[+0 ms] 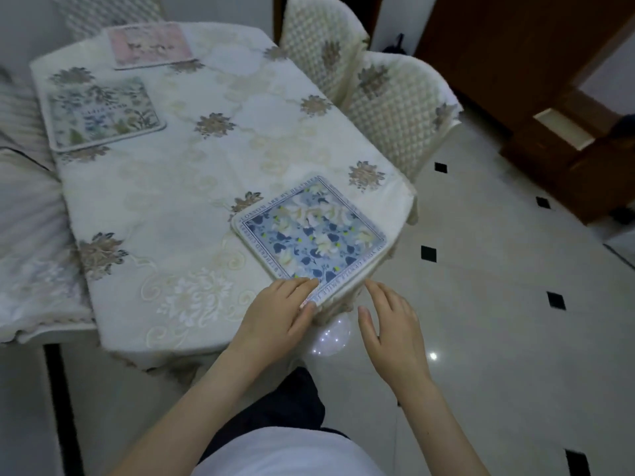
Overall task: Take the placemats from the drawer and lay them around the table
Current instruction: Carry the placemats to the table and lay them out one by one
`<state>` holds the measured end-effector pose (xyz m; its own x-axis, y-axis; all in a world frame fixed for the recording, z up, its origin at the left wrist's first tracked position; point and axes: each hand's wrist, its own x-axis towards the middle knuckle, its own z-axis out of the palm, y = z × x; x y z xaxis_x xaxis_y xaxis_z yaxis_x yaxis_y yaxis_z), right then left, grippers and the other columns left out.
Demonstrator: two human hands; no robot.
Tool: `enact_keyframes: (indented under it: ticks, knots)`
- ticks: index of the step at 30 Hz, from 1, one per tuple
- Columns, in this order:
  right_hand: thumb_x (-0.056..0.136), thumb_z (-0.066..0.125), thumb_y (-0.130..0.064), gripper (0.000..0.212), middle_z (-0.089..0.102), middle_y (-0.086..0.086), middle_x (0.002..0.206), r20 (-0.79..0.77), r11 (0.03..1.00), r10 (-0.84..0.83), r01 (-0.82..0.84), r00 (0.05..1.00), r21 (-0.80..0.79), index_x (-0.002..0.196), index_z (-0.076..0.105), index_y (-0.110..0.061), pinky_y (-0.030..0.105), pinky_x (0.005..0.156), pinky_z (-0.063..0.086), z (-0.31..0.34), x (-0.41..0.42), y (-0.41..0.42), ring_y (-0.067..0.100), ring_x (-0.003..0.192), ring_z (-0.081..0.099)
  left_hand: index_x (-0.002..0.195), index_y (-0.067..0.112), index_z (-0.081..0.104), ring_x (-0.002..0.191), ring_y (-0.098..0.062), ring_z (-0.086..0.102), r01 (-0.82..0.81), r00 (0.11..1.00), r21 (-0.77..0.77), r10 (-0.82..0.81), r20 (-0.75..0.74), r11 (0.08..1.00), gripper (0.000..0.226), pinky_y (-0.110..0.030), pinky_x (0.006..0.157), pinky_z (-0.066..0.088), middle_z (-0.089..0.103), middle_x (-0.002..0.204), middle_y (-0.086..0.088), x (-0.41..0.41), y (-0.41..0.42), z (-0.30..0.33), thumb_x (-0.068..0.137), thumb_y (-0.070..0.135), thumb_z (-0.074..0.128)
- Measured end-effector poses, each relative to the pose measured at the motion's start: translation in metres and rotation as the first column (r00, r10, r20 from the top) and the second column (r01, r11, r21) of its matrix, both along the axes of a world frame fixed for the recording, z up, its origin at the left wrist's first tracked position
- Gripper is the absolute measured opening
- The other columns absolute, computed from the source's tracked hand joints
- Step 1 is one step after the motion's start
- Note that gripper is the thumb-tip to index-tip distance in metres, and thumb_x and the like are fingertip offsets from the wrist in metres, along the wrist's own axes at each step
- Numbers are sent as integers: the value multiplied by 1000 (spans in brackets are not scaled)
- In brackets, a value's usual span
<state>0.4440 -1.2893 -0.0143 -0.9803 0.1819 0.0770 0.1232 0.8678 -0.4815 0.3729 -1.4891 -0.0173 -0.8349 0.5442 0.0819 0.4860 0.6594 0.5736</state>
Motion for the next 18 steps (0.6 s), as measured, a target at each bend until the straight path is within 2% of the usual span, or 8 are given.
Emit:
enact_keyframes:
  ticks: [6,9,13,18]
  knots:
    - [95,35,-40,50,56,-1,133,30,993,110,-111,993,32,139,48,-19,37,100,42,-11,-71,38,19,118,52,130,12,57,111,-19,54,-88,996,3,88,-9,996,48,-26,96,37,61,125,-2,-55,29,-13,97,36,32]
    - [95,34,-40,50,56,1,132,43,981,184,-186,982,55,136,51,-17,38,99,44,-7,-107,50,20,119,53,133,14,55,113,-18,54,-137,991,-29,137,5,990,49,-31,97,42,60,128,0,-78,36,-10,98,38,29]
    - [96,31,-41,53,54,6,135,81,956,278,-284,957,70,137,50,-14,42,102,43,-6,-154,62,24,123,50,136,15,51,117,-18,52,-216,976,-77,219,22,973,54,-32,98,42,58,130,0,-99,35,-10,97,41,24]
    - [96,27,-41,55,51,11,140,152,895,424,-438,893,79,138,48,-14,44,104,41,-16,-209,73,29,128,48,138,17,49,120,-18,48,-392,915,-115,399,52,913,57,-33,98,43,55,132,2,-111,38,-17,96,43,21]
